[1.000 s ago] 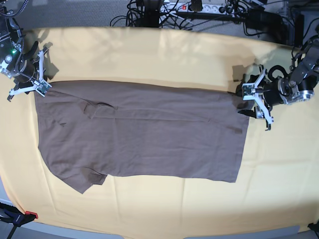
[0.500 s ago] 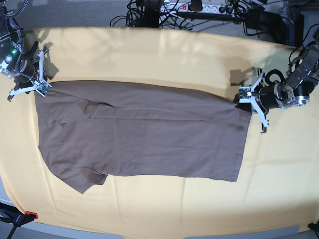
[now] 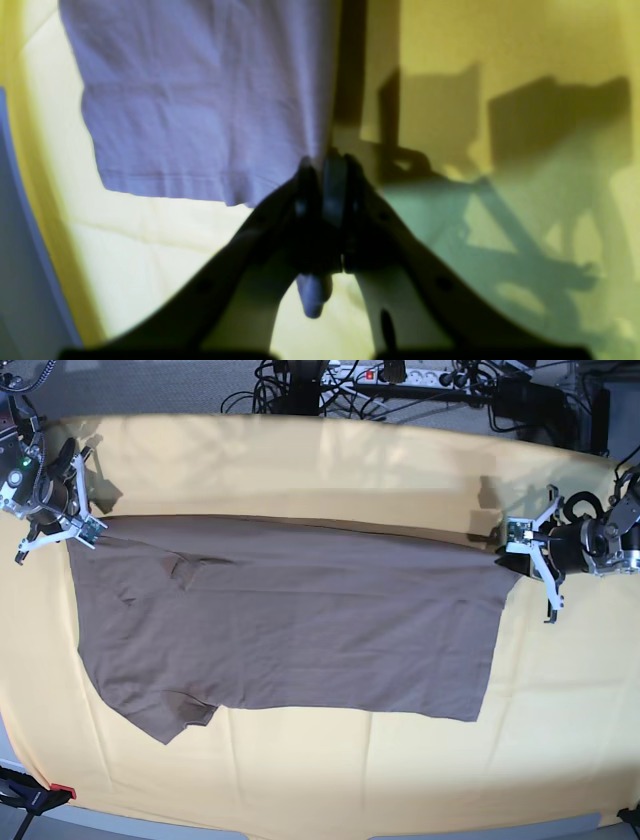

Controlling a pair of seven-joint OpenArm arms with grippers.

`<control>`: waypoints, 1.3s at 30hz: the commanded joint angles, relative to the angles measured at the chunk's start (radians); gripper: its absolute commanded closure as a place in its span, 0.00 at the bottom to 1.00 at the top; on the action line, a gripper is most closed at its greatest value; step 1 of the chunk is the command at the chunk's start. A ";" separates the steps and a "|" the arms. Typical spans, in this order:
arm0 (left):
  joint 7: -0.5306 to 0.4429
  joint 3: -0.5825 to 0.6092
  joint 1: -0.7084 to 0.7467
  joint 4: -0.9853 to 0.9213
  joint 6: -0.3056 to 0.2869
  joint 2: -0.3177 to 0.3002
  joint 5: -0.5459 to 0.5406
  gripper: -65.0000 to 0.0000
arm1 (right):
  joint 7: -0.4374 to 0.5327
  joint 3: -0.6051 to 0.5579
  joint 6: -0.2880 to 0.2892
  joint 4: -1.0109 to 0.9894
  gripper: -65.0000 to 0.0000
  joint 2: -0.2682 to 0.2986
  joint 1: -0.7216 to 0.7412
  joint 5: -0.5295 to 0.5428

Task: Fold the T-shirt properly
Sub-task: 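Regrasp the shirt edge with both grippers and tug it flat, then release and move both grippers to the opposite shirt edge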

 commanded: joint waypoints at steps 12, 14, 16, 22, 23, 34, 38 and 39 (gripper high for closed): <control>-0.002 -0.013 -0.019 0.123 -0.091 -0.114 -0.095 1.00 | -0.160 0.011 0.021 0.101 1.00 0.106 -0.013 0.165; -0.011 -0.013 -0.018 0.134 -0.091 -0.132 -0.110 1.00 | -0.169 0.011 0.028 0.101 1.00 0.106 -0.031 0.164; -0.031 -0.013 -0.016 0.143 -0.091 -0.153 -0.112 1.00 | -0.178 0.011 0.027 0.101 1.00 0.109 -0.052 0.164; -0.078 -0.013 0.000 0.196 -0.091 -0.212 -0.156 1.00 | -0.198 0.011 0.027 0.101 1.00 0.111 -0.094 0.164; -0.074 -0.013 0.008 0.207 -0.091 -0.217 -0.157 1.00 | -0.206 0.011 0.030 0.101 1.00 0.111 -0.101 0.167; -0.063 -0.013 0.132 0.221 -0.091 -0.232 -0.153 1.00 | -0.238 0.011 0.039 0.103 1.00 0.144 -0.163 0.172; -0.062 -0.013 0.159 0.221 -0.091 -0.232 -0.153 1.00 | -0.237 0.011 0.039 0.103 1.00 0.144 -0.163 0.186; -0.058 -0.013 0.159 0.221 -0.091 -0.232 -0.153 1.00 | -0.237 0.011 0.038 0.103 1.00 0.144 -0.163 0.186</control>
